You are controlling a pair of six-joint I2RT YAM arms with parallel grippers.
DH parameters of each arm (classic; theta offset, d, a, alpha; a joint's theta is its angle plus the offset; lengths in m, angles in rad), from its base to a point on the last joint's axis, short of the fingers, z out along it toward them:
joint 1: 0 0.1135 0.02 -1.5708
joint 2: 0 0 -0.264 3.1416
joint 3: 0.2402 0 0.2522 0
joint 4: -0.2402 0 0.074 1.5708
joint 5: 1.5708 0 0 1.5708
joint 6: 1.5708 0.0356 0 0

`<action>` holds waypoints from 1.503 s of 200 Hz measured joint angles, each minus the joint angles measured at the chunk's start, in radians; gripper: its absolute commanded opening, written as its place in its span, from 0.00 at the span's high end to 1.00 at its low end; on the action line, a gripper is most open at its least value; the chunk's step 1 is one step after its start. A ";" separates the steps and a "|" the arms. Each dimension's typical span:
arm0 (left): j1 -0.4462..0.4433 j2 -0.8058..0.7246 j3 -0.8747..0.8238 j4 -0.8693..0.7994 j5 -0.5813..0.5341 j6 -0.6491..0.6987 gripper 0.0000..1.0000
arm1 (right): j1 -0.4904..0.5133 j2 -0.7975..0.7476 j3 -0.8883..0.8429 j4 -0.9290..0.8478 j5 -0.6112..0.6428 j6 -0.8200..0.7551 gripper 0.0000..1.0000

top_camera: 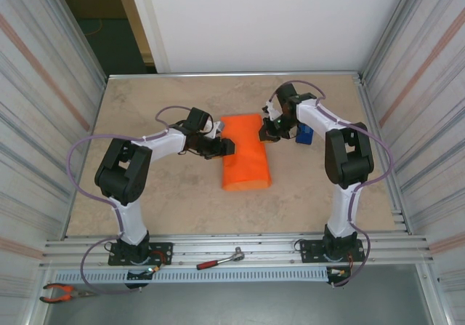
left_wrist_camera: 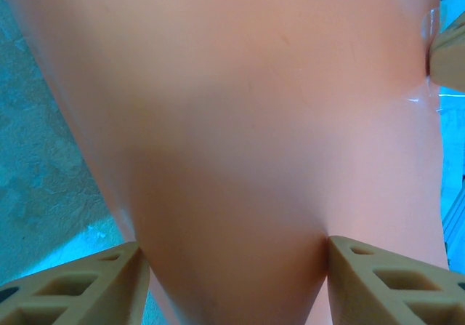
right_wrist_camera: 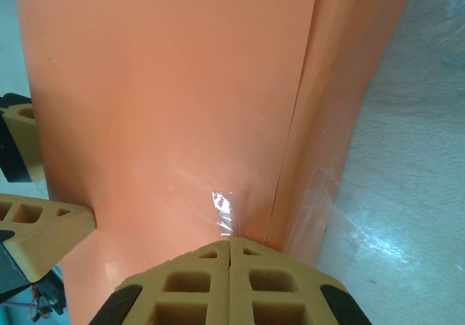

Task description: Wrap the gift box in paper

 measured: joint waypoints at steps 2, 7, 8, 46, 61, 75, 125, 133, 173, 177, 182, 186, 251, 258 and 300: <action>0.000 0.000 0.000 0.000 0.000 0.000 0.38 | 0.000 0.000 0.000 0.000 0.002 0.000 0.92; 0.000 0.000 0.000 0.000 0.000 0.000 0.38 | 0.001 0.000 0.001 -0.001 0.005 0.000 0.91; 0.000 0.000 0.000 0.000 0.000 0.000 0.38 | 0.001 0.000 0.001 -0.001 0.005 0.000 0.90; 0.000 0.000 0.000 0.000 0.000 0.000 0.38 | 0.012 -0.006 0.003 -0.002 0.030 0.000 0.87; 0.000 0.000 0.000 0.000 0.000 0.000 0.38 | 0.012 -0.008 0.003 -0.003 0.037 0.001 0.87; 0.000 0.000 0.000 0.000 0.000 0.000 0.38 | 0.012 -0.010 0.003 -0.003 0.039 0.002 0.86; 0.000 0.000 0.000 0.000 0.000 0.000 0.38 | 0.014 -0.012 0.004 -0.001 0.039 0.011 0.81; 0.000 0.000 0.000 0.000 0.000 0.000 0.38 | 0.015 -0.013 0.004 0.000 0.037 0.011 0.78; 0.000 -0.001 -0.002 0.001 0.000 0.000 0.39 | 0.019 -0.019 0.003 0.005 0.031 0.019 0.73; 0.000 -0.001 -0.002 0.001 0.000 0.000 0.39 | 0.018 -0.019 0.003 0.005 0.029 0.019 0.73; 0.000 -0.001 -0.002 0.001 0.000 0.000 0.39 | 0.018 -0.019 0.003 0.005 0.028 0.020 0.73; 0.000 -0.002 -0.002 0.001 0.000 0.000 0.39 | 0.018 -0.019 0.003 0.005 0.027 0.020 0.73; 0.000 -0.003 -0.002 0.001 -0.001 -0.001 0.40 | 0.018 -0.021 0.003 0.009 0.016 0.042 0.65; 0.000 -0.003 -0.002 0.001 -0.001 -0.001 0.40 | 0.018 -0.022 0.003 0.009 0.016 0.042 0.64; 0.000 -0.003 -0.002 0.001 -0.001 -0.001 0.40 | 0.018 -0.026 0.002 0.011 0.016 0.045 0.61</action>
